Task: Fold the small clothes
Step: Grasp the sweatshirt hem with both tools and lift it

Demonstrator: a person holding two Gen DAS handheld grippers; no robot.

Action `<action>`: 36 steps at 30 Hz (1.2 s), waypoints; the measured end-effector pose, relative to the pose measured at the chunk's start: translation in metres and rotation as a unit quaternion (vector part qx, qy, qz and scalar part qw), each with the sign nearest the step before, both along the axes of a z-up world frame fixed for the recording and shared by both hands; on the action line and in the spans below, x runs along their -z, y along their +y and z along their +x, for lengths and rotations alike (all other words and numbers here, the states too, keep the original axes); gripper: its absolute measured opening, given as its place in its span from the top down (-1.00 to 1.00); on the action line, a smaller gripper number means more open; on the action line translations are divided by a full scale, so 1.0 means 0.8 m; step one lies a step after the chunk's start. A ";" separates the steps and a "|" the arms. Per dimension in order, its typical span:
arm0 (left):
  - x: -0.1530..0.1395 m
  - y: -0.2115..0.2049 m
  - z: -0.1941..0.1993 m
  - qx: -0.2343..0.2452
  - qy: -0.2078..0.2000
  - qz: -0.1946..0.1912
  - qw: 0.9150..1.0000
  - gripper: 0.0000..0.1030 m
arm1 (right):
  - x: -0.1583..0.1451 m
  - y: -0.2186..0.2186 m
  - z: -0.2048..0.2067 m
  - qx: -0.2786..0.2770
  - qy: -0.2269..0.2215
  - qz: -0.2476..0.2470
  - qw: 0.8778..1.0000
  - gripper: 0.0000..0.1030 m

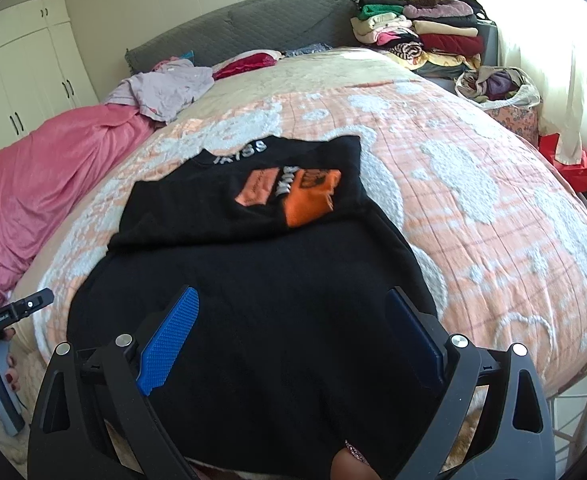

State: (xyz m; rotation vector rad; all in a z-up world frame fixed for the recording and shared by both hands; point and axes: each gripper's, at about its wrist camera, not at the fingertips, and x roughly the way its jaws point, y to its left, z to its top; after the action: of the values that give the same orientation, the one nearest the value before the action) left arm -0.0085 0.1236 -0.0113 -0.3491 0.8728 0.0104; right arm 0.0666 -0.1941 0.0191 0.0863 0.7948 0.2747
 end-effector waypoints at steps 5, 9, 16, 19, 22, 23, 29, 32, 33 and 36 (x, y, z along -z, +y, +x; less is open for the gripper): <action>0.017 -0.007 -0.017 0.017 0.016 -0.013 1.000 -0.02 | 0.014 -0.016 -0.013 0.009 0.013 0.002 1.000 -0.81; 0.029 -0.014 -0.031 0.035 0.025 -0.025 0.999 0.23 | 0.020 -0.027 -0.023 0.014 0.019 0.000 1.000 -0.81; 0.043 -0.017 -0.050 0.045 0.033 -0.043 0.997 0.33 | 0.029 -0.042 -0.040 0.021 0.024 -0.007 0.999 -0.81; 0.048 -0.020 -0.054 0.051 0.037 -0.042 0.997 0.33 | 0.035 -0.050 -0.049 0.022 0.028 -0.010 0.999 -0.81; 0.052 -0.023 -0.059 0.054 0.042 -0.044 0.997 0.33 | 0.040 -0.058 -0.061 0.019 0.034 -0.015 0.999 -0.81; 0.054 -0.023 -0.060 0.055 0.043 -0.046 0.996 0.33 | 0.041 -0.061 -0.063 0.019 0.036 -0.016 0.999 -0.81; 0.066 -0.025 -0.066 0.055 0.058 -0.046 0.996 0.33 | 0.057 -0.074 -0.075 0.011 0.059 -0.016 0.998 -0.81; 0.071 -0.027 -0.067 0.058 0.065 -0.045 0.995 0.33 | 0.068 -0.080 -0.080 0.006 0.072 -0.015 0.997 -0.79; 0.073 -0.027 -0.067 0.059 0.066 -0.044 0.995 0.33 | 0.071 -0.081 -0.081 0.004 0.076 -0.015 0.997 -0.79; 0.074 -0.029 -0.069 0.060 0.068 -0.042 0.995 0.33 | 0.081 -0.085 -0.080 0.002 0.090 -0.013 0.996 -0.68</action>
State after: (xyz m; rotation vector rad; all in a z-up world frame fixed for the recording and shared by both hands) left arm -0.0639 0.1008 -0.0708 -0.3781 1.0301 -0.1159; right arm 0.0024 -0.2621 -0.0459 0.0888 0.9768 0.2561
